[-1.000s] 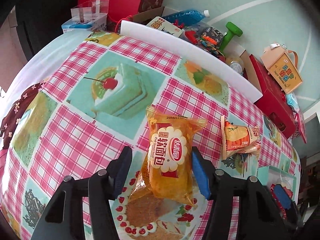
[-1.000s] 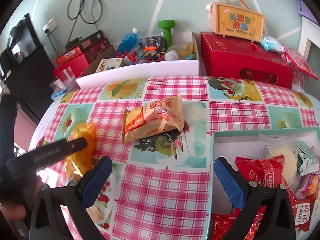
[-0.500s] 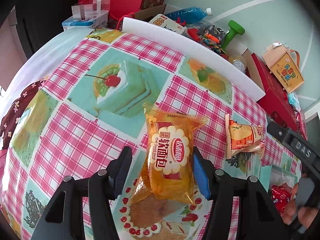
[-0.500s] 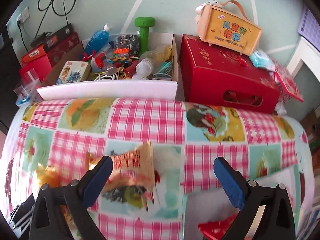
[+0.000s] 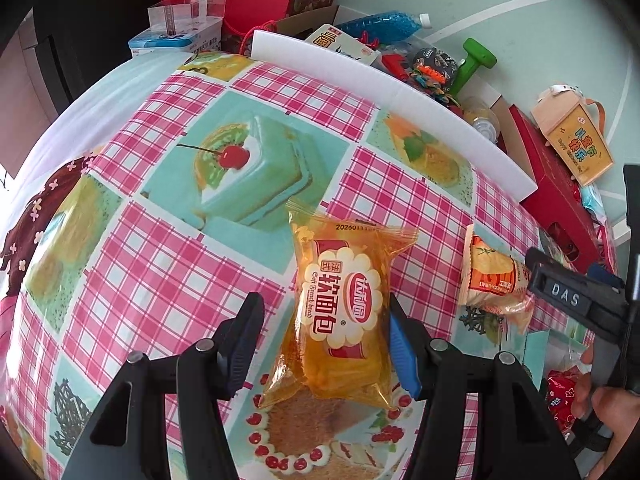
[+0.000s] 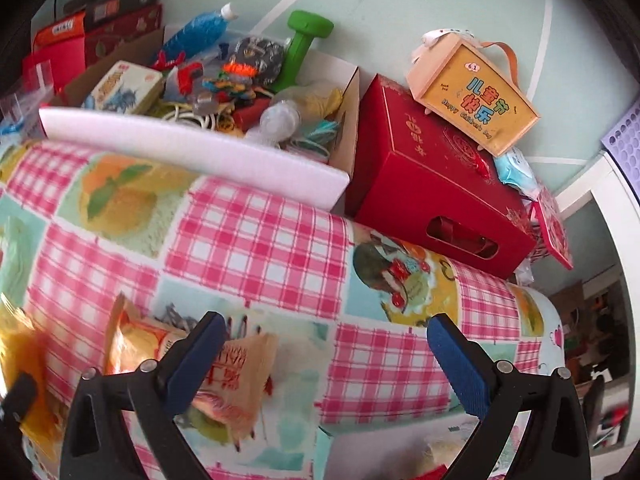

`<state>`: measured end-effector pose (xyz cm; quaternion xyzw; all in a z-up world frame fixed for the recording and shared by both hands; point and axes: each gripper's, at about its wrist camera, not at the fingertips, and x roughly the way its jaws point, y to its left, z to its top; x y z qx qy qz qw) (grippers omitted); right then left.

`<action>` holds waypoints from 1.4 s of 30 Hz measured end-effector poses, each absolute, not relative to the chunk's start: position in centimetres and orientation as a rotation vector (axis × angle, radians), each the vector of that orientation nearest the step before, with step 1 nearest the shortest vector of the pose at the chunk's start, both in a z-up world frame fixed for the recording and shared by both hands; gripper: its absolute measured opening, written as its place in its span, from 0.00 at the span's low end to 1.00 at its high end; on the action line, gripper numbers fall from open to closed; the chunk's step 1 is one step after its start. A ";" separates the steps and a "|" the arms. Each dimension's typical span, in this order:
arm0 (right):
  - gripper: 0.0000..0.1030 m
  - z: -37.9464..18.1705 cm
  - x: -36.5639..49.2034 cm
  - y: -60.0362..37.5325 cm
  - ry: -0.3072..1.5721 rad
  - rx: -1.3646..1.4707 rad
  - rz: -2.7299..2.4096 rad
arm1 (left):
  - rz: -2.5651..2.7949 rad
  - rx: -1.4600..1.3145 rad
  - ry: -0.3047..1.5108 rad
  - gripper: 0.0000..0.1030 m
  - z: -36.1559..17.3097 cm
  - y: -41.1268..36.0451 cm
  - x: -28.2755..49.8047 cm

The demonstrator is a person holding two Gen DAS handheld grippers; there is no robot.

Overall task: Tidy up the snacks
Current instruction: 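Lift the bagged bun with the left tool while the right grasps the orange chip bag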

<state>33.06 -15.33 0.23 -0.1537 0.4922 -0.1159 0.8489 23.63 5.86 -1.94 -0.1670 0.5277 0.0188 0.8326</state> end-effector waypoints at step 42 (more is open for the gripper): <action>0.55 -4.0 30.5 -12.1 1.245 0.017 -0.031 | 0.066 -0.319 1.144 0.59 -2.8 5.2 23.5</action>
